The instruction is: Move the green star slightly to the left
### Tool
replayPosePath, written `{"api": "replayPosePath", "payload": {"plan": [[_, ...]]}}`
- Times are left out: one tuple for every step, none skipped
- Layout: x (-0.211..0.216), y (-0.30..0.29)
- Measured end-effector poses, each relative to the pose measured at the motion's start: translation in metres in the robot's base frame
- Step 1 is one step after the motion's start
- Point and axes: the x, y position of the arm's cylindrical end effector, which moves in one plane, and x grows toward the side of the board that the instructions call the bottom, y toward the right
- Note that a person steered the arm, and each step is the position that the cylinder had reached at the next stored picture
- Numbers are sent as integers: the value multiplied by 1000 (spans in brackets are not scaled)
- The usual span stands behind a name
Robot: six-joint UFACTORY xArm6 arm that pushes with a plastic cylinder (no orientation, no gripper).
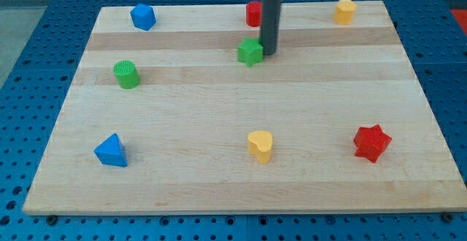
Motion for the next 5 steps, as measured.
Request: {"api": "replayPosePath", "payload": {"plan": [[0,-34],[0,-79],[0,-123],[-12,-150],[-13,-135]]}}
